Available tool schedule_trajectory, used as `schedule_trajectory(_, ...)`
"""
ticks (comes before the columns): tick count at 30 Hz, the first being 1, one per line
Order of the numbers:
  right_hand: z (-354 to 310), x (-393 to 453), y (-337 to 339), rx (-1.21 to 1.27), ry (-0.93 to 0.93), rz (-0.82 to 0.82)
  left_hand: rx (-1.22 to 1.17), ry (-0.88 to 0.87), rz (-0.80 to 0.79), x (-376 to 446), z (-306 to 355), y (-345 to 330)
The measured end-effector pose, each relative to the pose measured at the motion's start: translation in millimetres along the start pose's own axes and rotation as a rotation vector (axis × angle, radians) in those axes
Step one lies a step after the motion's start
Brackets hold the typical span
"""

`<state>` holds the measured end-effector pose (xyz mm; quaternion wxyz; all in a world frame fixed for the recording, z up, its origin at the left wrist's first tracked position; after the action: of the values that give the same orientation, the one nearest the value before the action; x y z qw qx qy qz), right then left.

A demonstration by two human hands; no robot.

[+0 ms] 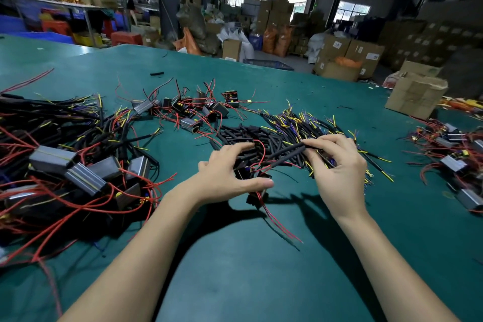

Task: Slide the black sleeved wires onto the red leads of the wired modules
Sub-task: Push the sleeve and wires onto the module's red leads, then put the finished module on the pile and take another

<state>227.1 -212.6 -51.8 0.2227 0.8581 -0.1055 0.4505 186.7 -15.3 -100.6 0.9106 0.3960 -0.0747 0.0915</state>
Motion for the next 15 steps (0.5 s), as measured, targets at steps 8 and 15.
schedule_trajectory(8, -33, 40, 1, 0.252, -0.101, 0.025, -0.801, 0.237, 0.305, 17, -17, 4)
schedule_trajectory(15, -102, 70, -61, 0.687, -0.277, -0.147, -1.120, 0.392, 0.321, 24, -35, -5)
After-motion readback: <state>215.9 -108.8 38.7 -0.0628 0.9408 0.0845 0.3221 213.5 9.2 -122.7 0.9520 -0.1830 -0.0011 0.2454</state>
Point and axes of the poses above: each hand's wrist, its own x-axis towards the middle knuckle, its own y-axis out of the back of the hand, z = x × y, the point moved 7 cm from there along x, towards the middle knuckle, and after that the axes turned 5 degrees about z, right-handed, at the moved point
